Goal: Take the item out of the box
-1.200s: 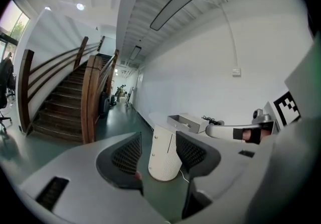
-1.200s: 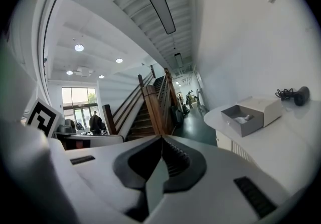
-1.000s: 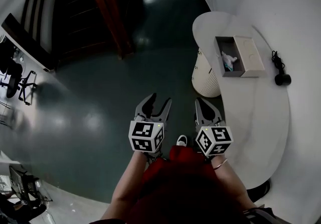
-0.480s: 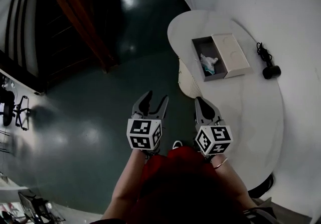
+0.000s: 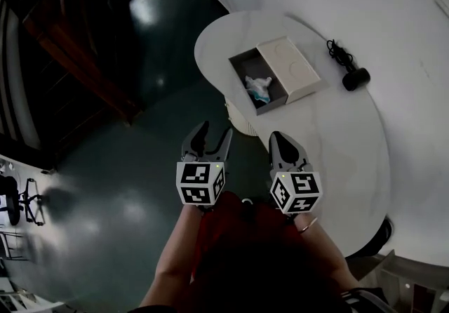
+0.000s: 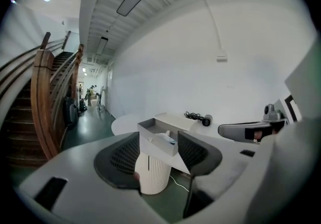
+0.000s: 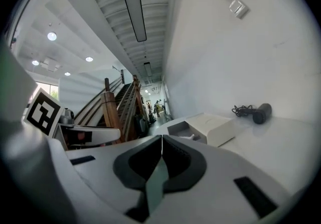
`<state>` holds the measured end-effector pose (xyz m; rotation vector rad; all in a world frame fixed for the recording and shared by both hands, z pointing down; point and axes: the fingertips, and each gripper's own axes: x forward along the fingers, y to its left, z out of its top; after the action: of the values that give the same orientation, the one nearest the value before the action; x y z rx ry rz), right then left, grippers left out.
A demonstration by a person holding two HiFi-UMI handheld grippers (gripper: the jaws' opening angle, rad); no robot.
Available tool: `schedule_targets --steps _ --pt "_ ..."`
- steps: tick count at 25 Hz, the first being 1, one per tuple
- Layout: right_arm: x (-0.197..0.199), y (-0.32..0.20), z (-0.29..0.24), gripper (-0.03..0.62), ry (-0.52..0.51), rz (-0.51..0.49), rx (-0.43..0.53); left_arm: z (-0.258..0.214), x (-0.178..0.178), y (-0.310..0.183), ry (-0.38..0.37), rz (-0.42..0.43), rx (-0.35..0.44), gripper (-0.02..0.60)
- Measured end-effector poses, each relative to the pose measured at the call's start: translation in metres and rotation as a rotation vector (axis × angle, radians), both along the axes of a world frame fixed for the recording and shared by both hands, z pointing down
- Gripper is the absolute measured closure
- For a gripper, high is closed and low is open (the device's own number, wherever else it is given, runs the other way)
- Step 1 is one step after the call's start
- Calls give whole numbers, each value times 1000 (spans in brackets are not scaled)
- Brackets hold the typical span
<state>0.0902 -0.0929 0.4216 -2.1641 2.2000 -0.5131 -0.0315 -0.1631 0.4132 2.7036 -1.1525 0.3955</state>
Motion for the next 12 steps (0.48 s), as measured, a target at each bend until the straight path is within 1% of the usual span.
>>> schedule_targets --steps 6,12 --pt "20 2 -1 579 4 78 -1 2 31 -15 -60 99 17 359" --pt "34 -9 2 579 11 149 -8 12 60 -35 -86 198 7 357"
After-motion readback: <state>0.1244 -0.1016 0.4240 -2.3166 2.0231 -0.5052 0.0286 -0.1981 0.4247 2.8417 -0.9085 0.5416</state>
